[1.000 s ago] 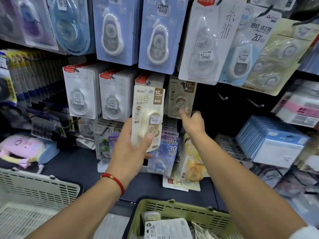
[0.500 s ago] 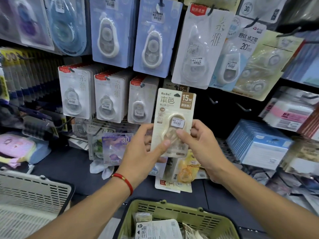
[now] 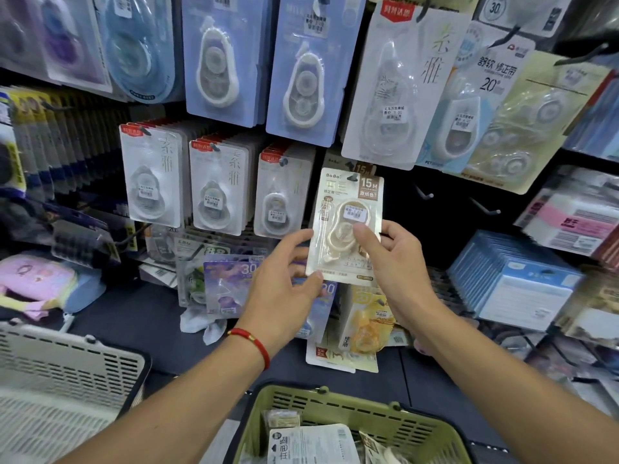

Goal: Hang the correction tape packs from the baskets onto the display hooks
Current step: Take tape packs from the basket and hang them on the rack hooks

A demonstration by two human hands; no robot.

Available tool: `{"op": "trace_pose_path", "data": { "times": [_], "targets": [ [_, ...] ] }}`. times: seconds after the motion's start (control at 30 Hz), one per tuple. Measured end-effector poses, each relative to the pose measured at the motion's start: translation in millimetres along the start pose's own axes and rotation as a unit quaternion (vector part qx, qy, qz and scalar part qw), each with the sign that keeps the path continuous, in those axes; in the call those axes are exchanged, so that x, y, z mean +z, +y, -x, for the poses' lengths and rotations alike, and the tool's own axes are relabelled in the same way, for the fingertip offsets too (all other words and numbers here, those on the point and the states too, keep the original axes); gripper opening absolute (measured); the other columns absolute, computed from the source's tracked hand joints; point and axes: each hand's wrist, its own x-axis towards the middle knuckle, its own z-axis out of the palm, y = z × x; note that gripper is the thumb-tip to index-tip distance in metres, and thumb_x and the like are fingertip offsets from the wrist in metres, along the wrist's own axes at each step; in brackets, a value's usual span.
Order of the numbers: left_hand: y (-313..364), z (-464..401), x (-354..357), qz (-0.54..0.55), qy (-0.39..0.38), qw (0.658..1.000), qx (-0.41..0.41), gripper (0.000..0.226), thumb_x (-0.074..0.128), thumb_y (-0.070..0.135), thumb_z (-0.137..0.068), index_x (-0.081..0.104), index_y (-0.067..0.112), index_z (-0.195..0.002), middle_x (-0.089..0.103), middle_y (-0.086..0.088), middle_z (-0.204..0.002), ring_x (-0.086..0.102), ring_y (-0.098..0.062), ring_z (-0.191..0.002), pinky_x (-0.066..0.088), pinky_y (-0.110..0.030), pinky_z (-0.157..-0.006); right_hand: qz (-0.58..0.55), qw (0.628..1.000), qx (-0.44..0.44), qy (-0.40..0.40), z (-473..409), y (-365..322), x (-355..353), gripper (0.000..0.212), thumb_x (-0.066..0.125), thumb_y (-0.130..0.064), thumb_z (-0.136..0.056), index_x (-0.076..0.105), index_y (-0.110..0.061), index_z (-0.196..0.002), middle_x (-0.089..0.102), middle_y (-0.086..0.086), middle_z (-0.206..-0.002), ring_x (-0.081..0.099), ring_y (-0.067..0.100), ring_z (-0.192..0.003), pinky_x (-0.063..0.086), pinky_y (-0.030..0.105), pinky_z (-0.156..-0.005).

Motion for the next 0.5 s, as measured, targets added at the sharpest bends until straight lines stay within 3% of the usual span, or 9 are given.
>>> {"op": "trace_pose_path", "data": {
  "times": [0.1,0.2,0.27,0.33,0.4,0.5],
  "targets": [
    [-7.8,-6.3,-6.2,-0.17,0.001,0.985,0.036,0.066,0.066,0.001,-0.093,0.051,0.041,-0.143,0.06,0.013,-0.139,0.059,-0.006,-0.124,0.052,-0.035,-0.108,0.053,0.998,-0.008,0.04,-21.1,15.8,7.3,0.031,0.07,-0.049,-0.097,0.066,-0.026,-0.119,0.08,-0.006,-0.103,0.077,0.013,-0.097,0.063,0.047,-0.09],
    [-15.8,-19.1,-14.8,-0.311,-0.003,0.949,0.055,0.076,0.065,0.003,-0.092,0.038,0.026,-0.16,0.031,0.006,-0.168,0.025,-0.014,-0.155,0.02,-0.024,-0.124,0.141,0.987,-0.032,0.069,-48.9,24.7,18.7,0.032,0.062,-0.046,-0.103,0.059,-0.03,-0.131,0.066,-0.022,-0.123,0.064,0.013,-0.124,0.052,0.029,-0.096],
    [-21.6,-26.4,-16.6,-0.359,-0.018,0.931,0.064,0.083,0.066,0.004,-0.092,0.031,0.025,-0.164,0.013,0.006,-0.175,0.01,-0.013,-0.159,0.018,-0.029,-0.127,0.167,0.982,-0.012,0.087,-68.4,28.8,23.2,0.051,0.06,-0.047,-0.104,0.054,-0.019,-0.146,0.064,-0.007,-0.137,0.057,0.021,-0.132,0.047,0.032,-0.102],
    [-28.4,-31.3,-17.8,-0.386,-0.022,0.92,0.065,0.087,0.067,0.004,-0.09,0.028,0.026,-0.165,0.002,0.006,-0.176,0.005,-0.015,-0.16,0.025,-0.036,-0.125,0.21,0.973,0.011,0.094,-81.8,35.5,27.2,0.059,0.058,-0.049,-0.105,0.049,-0.011,-0.149,0.062,0.01,-0.141,0.058,0.032,-0.131,0.048,0.037,-0.097],
    [-34.3,-34.1,-20.6,-0.399,-0.022,0.914,0.067,0.089,0.067,0.003,-0.088,0.028,0.026,-0.164,-0.002,0.006,-0.176,0.003,-0.015,-0.16,0.029,-0.039,-0.124,0.346,0.929,-0.022,0.129,-81.8,41.7,29.9,0.066,0.056,-0.048,-0.105,0.039,-0.008,-0.154,0.052,0.018,-0.145,0.054,0.039,-0.131,0.049,0.044,-0.093],
    [-39.6,-37.0,-25.1,-0.403,-0.028,0.912,0.074,0.09,0.068,0.001,-0.087,0.028,0.026,-0.164,-0.002,0.006,-0.176,0.002,-0.016,-0.161,0.031,-0.042,-0.124,0.492,0.829,-0.233,0.131,-66.7,50.3,30.6,0.061,0.064,-0.028,-0.101,0.042,-0.008,-0.154,0.044,0.021,-0.152,0.049,0.04,-0.134,0.052,0.05,-0.096]
  ]
}}
